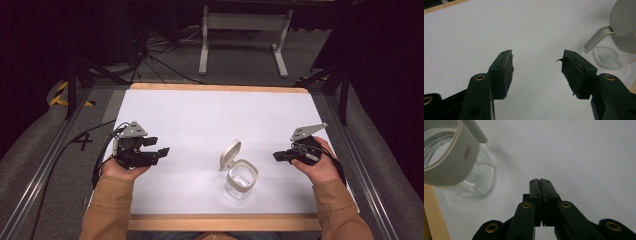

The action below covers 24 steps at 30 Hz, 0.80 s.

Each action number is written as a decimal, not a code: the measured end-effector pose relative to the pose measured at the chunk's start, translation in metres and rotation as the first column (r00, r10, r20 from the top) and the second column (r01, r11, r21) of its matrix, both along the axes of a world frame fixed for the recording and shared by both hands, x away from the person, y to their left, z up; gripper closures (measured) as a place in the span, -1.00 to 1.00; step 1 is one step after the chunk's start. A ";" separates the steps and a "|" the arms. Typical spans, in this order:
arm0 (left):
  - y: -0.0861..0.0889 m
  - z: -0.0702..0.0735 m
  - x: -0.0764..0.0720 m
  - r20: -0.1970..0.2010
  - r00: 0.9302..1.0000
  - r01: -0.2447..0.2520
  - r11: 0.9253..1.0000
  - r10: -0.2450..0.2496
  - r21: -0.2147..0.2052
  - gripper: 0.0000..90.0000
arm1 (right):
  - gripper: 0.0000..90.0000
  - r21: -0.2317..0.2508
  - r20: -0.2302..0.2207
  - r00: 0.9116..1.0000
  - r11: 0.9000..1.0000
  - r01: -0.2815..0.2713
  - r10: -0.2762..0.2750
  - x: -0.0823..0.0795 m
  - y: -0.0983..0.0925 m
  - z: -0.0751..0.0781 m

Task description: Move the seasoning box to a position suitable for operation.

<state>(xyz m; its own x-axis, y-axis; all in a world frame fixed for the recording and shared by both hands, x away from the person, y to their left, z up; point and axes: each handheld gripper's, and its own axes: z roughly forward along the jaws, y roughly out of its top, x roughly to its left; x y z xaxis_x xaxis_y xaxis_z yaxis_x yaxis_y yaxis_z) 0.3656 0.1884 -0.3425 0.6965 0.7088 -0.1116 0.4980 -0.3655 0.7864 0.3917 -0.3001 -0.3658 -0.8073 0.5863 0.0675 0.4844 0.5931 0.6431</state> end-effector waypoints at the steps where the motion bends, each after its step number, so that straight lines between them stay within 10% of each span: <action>1: -0.001 0.001 -0.001 0.000 1.000 0.003 1.000 -0.003 0.003 -0.06 | 0.99 -0.001 -0.009 1.000 1.000 -0.008 0.008 -0.001 0.002 0.000; 24: -0.010 0.007 -0.006 0.012 0.999 0.033 0.999 -0.033 0.011 -0.07 | 0.94 -0.067 -0.116 0.973 0.975 -0.210 0.201 -0.010 0.055 -0.021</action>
<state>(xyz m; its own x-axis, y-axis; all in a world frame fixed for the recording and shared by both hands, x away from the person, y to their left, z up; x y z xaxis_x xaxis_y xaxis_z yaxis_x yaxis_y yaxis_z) 0.3599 0.1788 -0.3353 0.7205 0.6869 -0.0956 0.4764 -0.3901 0.7879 0.3818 -0.2454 -0.3869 -0.9017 0.4153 0.1207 0.4104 0.7339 0.5413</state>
